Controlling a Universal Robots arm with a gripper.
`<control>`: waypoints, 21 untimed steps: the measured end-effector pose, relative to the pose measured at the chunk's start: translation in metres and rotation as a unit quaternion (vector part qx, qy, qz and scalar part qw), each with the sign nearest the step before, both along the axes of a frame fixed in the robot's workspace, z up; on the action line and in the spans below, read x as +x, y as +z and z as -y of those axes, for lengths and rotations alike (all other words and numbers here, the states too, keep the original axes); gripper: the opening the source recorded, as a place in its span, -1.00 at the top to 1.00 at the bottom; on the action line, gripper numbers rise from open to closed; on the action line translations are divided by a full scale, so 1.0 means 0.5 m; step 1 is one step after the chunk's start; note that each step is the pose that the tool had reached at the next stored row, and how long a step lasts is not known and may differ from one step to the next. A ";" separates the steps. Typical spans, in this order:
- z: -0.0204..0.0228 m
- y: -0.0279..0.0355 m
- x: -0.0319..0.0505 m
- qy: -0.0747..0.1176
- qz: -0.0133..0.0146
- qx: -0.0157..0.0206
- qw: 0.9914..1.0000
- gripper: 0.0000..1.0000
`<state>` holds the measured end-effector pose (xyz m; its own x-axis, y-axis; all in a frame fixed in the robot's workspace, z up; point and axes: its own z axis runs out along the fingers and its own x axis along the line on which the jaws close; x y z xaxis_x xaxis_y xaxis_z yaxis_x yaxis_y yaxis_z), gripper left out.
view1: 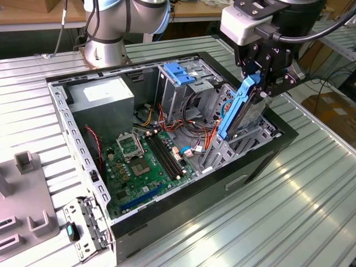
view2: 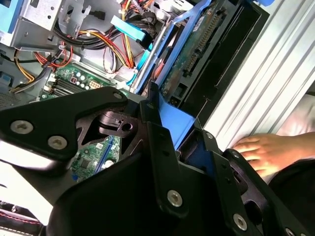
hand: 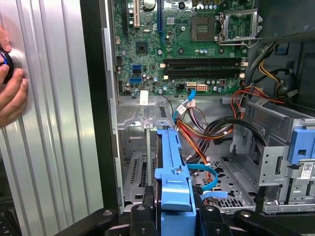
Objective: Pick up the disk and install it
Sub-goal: 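Insert the disk into the insertion slot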
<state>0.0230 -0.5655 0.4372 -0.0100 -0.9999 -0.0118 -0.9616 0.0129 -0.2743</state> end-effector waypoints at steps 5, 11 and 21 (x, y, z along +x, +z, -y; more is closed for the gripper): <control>-0.0002 -0.004 0.010 -0.005 -0.014 0.000 1.000 0.27; 0.0000 -0.007 0.012 -0.006 -0.015 0.001 1.000 0.27; 0.0031 -0.029 0.015 -0.006 -0.015 0.002 1.000 0.15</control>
